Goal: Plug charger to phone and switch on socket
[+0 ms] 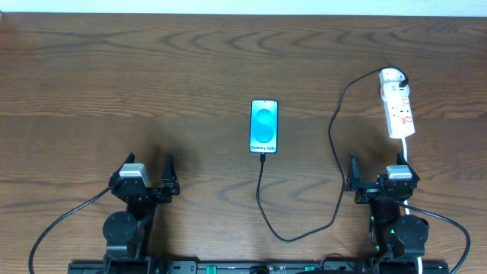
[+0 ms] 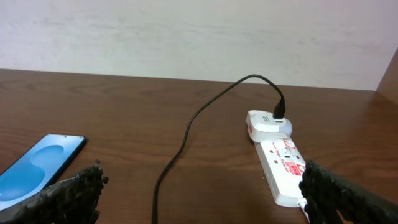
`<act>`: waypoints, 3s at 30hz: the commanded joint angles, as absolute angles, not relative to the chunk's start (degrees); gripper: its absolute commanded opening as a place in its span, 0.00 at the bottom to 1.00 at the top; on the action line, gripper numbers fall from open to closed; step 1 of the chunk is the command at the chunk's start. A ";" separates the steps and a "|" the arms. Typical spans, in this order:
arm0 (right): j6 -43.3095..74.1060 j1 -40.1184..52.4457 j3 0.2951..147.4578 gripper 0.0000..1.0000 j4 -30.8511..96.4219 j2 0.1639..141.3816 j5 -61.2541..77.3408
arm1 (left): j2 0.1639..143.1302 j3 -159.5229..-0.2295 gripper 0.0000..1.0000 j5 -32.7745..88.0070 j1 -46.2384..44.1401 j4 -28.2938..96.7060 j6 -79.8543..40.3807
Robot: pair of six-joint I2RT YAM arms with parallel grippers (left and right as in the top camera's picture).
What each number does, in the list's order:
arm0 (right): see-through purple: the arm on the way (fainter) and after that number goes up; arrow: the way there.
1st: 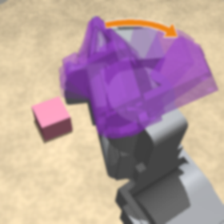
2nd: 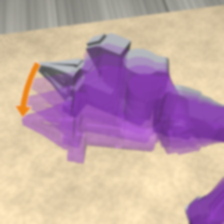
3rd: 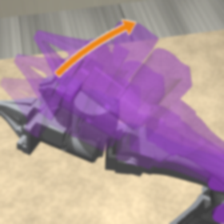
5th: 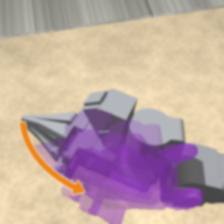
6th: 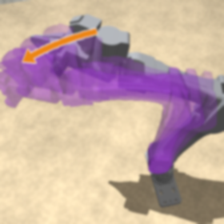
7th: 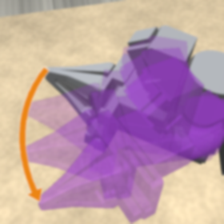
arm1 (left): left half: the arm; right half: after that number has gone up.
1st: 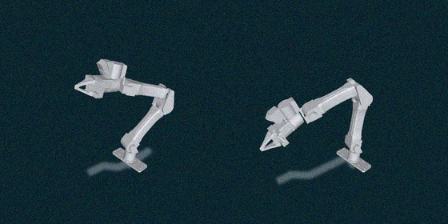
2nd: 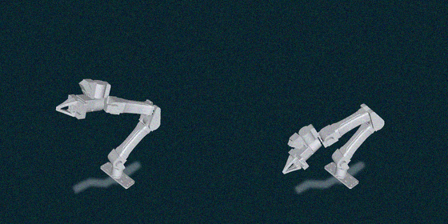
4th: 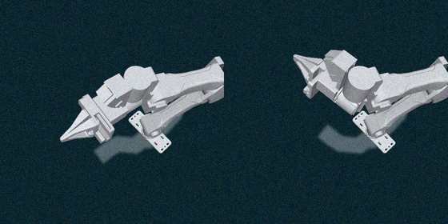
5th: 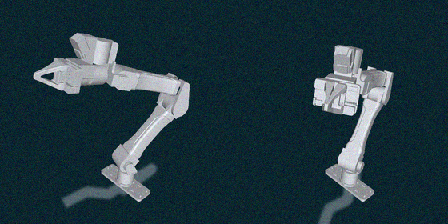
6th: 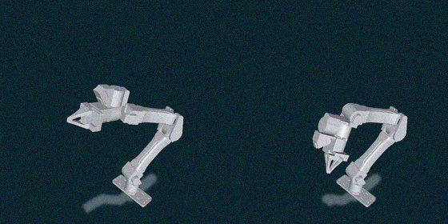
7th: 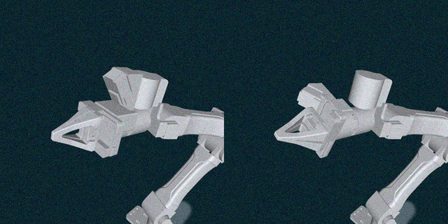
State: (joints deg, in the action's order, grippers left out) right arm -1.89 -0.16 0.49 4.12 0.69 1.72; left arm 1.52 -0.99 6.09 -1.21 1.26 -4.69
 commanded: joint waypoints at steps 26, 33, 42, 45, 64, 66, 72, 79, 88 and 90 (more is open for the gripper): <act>-1.32 0.47 0.32 0.99 4.29 0.27 1.63 | 0.05 -0.23 0.88 5.28 -1.08 3.95 -0.45; -1.32 0.47 0.32 0.99 4.29 0.27 1.63 | 0.05 -0.23 0.88 3.90 -1.08 4.10 -0.47; -1.32 0.47 0.32 0.99 4.29 0.27 1.63 | 0.05 -0.23 0.88 3.84 -1.08 4.16 0.08; -1.32 0.47 0.32 0.99 4.29 0.27 1.63 | 0.05 -0.23 0.88 3.86 -1.04 4.01 0.03; -1.32 0.47 0.32 0.99 4.29 0.27 1.63 | 0.23 -0.23 0.88 3.86 -1.04 3.81 0.01; -1.32 0.47 0.32 0.99 4.29 0.27 1.63 | 0.23 -0.23 0.88 3.86 -1.04 3.81 0.01; -1.32 0.47 0.32 0.99 4.29 0.27 1.63 | 0.23 -0.23 0.88 3.86 -1.04 3.81 0.01; -1.32 0.47 0.32 0.99 4.29 0.27 1.63 | 0.23 -0.23 0.88 3.86 -1.04 3.81 0.01; -1.32 0.47 0.32 0.99 4.29 0.27 1.63 | 0.23 -0.23 0.88 3.86 -1.04 3.81 0.01; -1.32 0.47 0.32 0.99 4.29 0.27 1.63 | 0.23 -0.23 0.88 3.86 -1.04 3.79 0.01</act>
State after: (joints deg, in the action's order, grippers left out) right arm -1.89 -0.16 0.49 4.10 0.69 1.72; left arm 0.69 -1.10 4.12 -1.23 1.67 -1.02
